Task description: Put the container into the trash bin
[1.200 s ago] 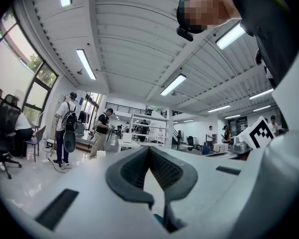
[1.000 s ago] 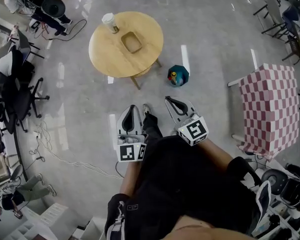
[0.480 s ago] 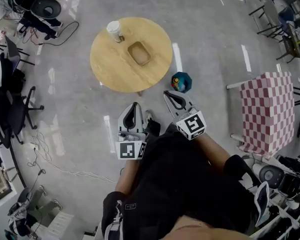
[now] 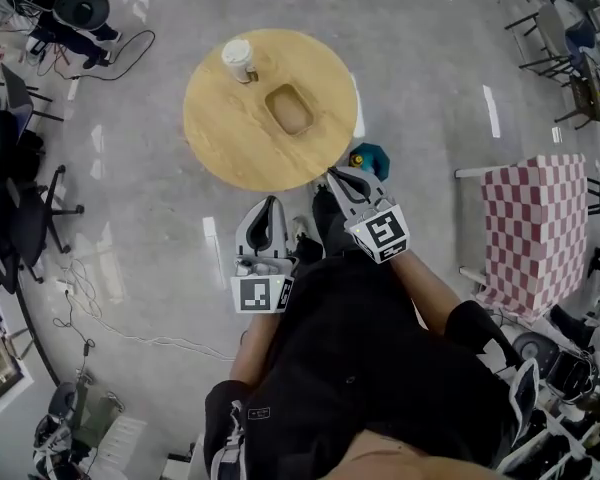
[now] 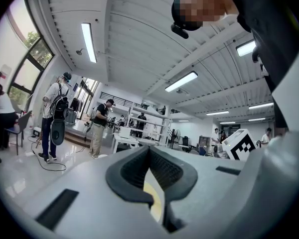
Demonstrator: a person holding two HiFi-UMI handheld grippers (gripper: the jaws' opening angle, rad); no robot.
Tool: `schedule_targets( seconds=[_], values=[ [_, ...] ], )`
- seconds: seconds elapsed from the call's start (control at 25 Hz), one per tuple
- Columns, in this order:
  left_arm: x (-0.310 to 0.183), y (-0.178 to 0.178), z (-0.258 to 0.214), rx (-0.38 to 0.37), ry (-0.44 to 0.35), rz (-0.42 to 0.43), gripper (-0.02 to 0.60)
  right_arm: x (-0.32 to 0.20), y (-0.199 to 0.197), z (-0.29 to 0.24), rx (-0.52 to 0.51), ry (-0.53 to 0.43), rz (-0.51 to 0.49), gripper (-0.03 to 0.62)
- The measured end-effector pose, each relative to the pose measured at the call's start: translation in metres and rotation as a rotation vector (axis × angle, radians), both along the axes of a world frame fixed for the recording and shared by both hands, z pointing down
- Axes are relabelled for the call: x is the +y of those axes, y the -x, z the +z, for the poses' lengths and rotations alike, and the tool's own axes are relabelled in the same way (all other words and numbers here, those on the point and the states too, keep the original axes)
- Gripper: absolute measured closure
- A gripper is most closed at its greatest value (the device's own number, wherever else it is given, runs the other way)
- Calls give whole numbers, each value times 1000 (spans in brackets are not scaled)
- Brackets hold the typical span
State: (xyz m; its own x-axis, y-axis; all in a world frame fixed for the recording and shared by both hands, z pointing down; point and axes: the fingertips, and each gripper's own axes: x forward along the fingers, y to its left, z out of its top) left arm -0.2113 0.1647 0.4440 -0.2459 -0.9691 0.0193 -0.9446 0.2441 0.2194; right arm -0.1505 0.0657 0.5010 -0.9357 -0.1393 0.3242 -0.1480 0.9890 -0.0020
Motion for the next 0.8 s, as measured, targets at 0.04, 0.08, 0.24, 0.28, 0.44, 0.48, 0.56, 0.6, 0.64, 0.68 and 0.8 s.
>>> schedule_targets(
  seconds=[0.04,0.08,0.24,0.28,0.44,0.48,0.56,0.6,0.64,0.68,0.8],
  values=[
    [-5,5,1,-1,-2,-4,574,-6,6,5,13,-6,-10,568],
    [-10,10,1,-2,-3,-9,574,-11,13,10,28,-13,-23,568],
    [-33,31,2,5,12,-34,574,-31,39,28,101,-39,-91,568],
    [-39,35,3,9,15,-39,574,-36,44,32,119,-44,-109,568],
    [-63,53,10,26,33,-59,574,-55,64,61,210,-38,-175,566],
    [-69,58,11,30,38,-67,574,-60,68,71,244,-35,-192,566],
    [-80,67,13,38,47,-83,574,-68,75,90,320,-41,-233,565],
    [-85,72,15,45,52,-91,574,-71,79,99,356,-46,-258,565],
    [-89,75,17,52,60,-98,574,-73,82,109,390,-52,-285,563],
    [-93,79,20,60,68,-105,574,-74,85,120,425,-59,-314,563],
    [-103,87,29,75,89,-120,574,-78,93,157,528,-89,-399,562]
  ],
)
